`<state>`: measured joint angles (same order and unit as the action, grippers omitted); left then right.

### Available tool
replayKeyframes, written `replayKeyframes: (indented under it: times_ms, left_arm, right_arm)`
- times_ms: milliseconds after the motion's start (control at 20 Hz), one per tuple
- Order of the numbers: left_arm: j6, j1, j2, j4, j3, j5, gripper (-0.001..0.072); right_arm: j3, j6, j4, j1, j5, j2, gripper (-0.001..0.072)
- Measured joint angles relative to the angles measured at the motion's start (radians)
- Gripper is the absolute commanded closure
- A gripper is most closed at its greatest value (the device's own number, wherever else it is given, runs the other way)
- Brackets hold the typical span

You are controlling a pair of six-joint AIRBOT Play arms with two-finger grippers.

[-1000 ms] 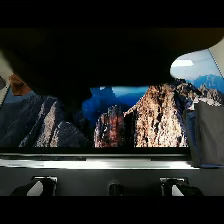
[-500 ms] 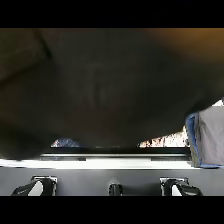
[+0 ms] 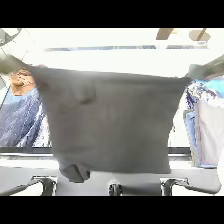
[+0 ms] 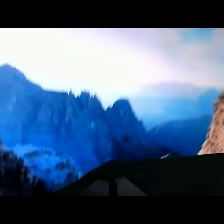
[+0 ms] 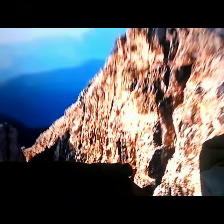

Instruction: Fold the shirts.

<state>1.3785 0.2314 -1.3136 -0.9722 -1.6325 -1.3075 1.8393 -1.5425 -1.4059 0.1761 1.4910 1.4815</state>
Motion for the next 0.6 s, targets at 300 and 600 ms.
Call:
replayKeyframes:
  times_ms: [300,600]
  left_arm:
    - [-0.036,-0.087,-0.296,0.04,0.161,0.26,0.0683]
    - [-0.043,-0.095,-0.367,0.074,0.138,0.502,0.0683]
  right_arm:
    - [-0.032,-0.045,0.129,0.0,-0.195,0.318,0.0666]
    - [-0.036,-0.119,0.211,-0.002,-0.473,0.385,0.0665]
